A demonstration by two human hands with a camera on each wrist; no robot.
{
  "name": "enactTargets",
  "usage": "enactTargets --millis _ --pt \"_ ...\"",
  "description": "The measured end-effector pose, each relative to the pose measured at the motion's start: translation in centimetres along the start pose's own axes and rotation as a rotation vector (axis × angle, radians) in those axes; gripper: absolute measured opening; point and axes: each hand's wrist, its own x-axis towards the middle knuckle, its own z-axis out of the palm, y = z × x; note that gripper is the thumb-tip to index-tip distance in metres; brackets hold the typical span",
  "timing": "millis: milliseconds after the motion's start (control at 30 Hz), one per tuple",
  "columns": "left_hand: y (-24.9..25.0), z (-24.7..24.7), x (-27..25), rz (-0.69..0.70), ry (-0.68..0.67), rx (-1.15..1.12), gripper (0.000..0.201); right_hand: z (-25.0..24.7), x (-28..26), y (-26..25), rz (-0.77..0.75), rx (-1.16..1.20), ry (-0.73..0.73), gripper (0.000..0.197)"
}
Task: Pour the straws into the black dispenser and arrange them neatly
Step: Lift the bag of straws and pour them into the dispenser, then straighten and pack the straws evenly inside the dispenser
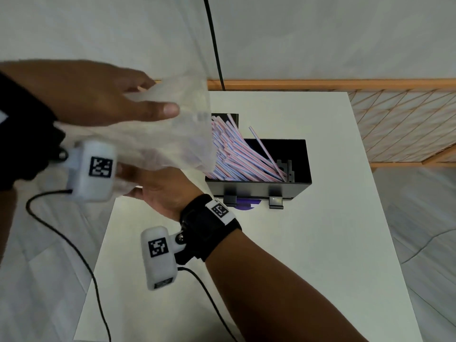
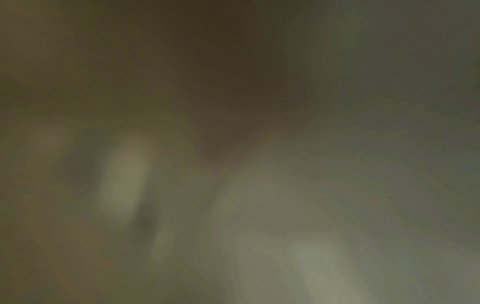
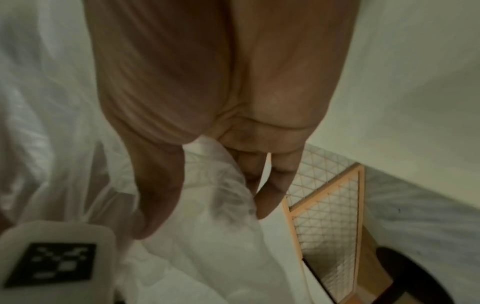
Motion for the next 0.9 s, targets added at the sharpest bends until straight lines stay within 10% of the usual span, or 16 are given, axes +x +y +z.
enactTargets --millis 200,333,467,600,900 --pt "-6.9 5.7 -3.4 -0.012 0.095 -0.261 0.084 -3.9 -1.6 1.5 0.076 -0.658 0.158 0.017" --pt "-9.9 9.7 -5.1 -0.021 0.084 -0.462 0.081 -4.9 -3.0 3.2 0.118 -0.692 0.174 0.024" --pt "-10.2 11.8 -6.3 -0.043 0.170 -0.672 0.029 -4.5 -3.6 4.6 0.158 -0.848 0.107 0.014" --pt "-14.1 14.5 -6.2 -0.089 0.235 -0.834 0.024 -5.0 -3.4 5.9 0.207 -1.115 0.036 0.024" --pt "-19.5 29.7 0.2 -0.601 0.151 -0.936 0.047 -12.2 -5.7 7.9 0.441 -1.171 0.345 0.051"
